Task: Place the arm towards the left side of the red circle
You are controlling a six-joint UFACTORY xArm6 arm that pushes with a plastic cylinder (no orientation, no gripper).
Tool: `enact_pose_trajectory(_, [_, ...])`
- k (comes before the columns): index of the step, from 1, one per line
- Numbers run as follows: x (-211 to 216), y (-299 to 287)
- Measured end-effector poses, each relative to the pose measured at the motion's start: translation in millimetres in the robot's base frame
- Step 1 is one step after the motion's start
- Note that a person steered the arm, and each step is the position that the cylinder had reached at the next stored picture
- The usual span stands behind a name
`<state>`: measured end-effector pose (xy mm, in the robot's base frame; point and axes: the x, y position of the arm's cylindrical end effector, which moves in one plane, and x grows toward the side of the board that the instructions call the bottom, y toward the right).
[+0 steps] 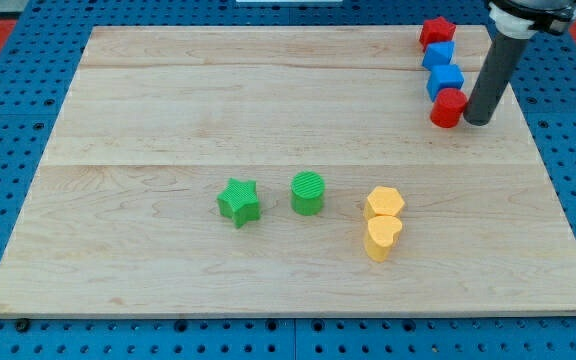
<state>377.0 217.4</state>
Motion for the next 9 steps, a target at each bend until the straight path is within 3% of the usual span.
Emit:
enact_pose_trajectory(2, [11,-10])
enact_pose_trajectory(3, [24,-63])
enact_pose_trajectory(5, [-31,-114])
enact_pose_trajectory(9, [-39,-82])
